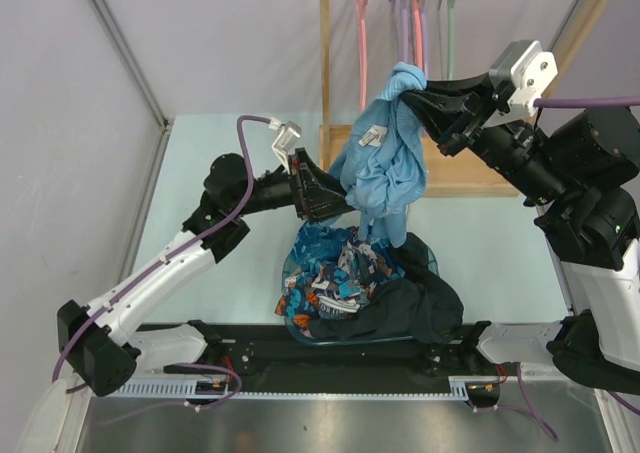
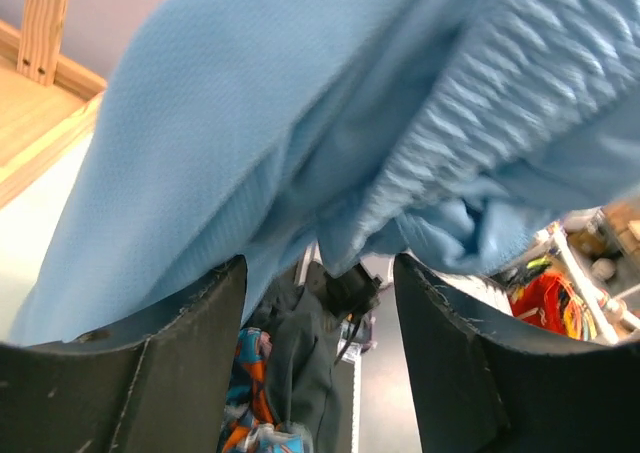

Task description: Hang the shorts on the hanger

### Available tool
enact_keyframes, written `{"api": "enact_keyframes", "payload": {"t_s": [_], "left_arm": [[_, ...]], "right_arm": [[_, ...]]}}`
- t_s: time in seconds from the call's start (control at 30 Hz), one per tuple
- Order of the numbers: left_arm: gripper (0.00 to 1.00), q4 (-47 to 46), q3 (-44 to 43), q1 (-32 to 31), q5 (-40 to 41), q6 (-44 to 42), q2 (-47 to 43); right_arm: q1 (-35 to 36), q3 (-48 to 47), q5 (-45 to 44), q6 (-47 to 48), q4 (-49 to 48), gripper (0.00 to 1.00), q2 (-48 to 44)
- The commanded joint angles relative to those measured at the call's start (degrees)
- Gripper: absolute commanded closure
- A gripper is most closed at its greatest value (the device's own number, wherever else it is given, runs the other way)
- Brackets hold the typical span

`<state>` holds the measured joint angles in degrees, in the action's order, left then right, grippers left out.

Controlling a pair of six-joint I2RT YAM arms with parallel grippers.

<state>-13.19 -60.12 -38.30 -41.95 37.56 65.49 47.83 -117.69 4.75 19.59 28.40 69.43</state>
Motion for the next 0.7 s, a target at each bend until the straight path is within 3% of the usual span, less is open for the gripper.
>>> {"api": "enact_keyframes", "payload": {"t_s": [0.0, 0.1, 0.13, 0.2, 0.23, 0.27, 0.43, 0.53, 0.57, 0.6, 0.63, 0.67], "left_arm": [[0.35, -8.16, -1.75, 0.07, 1.35, 6.72, 2.09], [0.43, -7.56, -3.77, 1.21, 0.83, 8.48, 3.06], [0.54, -6.86, -4.13, 2.08, 0.21, 9.02, 3.15], [0.74, 3.29, -8.05, 5.76, -1.89, 5.89, 3.94], [0.94, 9.52, -9.91, 7.52, -2.86, 3.33, 4.20], [0.99, 22.99, -11.50, 9.37, -2.70, 0.09, 4.38], [1.00, 56.11, -23.18, 22.03, 4.85, -24.70, 5.96], [1.00, 59.59, -25.14, 24.50, 2.69, -32.53, 3.78], [1.00, 56.46, -23.48, 24.42, -7.34, -34.12, 2.20], [1.00, 53.04, -17.55, 24.16, -12.14, -33.00, 0.53], [0.70, 47.87, -13.57, 23.63, -15.14, -29.51, -4.27], [0.48, 34.07, -5.53, 22.41, -15.96, -24.78, -6.58]], "right_arm": [[0.15, -2.02, -0.89, -1.75, -6.17, 1.00, -0.70], [0.15, 0.61, -1.67, -2.45, -6.34, 1.00, -2.10], [0.15, 1.40, -2.03, -2.63, -6.43, 1.00, -2.63], [-0.20, 4.21, -4.22, -2.89, -6.34, 1.00, -3.77], [-0.55, 5.09, -4.66, -2.98, -5.82, 1.00, -5.08], [-1.68, 5.88, -7.80, -3.42, -5.29, 1.00, -5.88], [-3.80, 15.98, -9.93, -2.10, -2.39, 1.00, -13.68], [-5.38, 18.89, -9.06, -3.24, -2.20, 1.00, -15.11], [-5.56, 18.99, -7.84, -3.60, -2.73, 1.00, -15.03], [-5.73, 18.73, -7.40, -4.12, -4.04, 1.00, -14.68], [-5.82, 18.03, -6.96, -5.17, -4.84, 1.00, -14.24], [-5.82, 17.50, -5.82, -5.44, -5.54, 1.00, -13.02]]}}
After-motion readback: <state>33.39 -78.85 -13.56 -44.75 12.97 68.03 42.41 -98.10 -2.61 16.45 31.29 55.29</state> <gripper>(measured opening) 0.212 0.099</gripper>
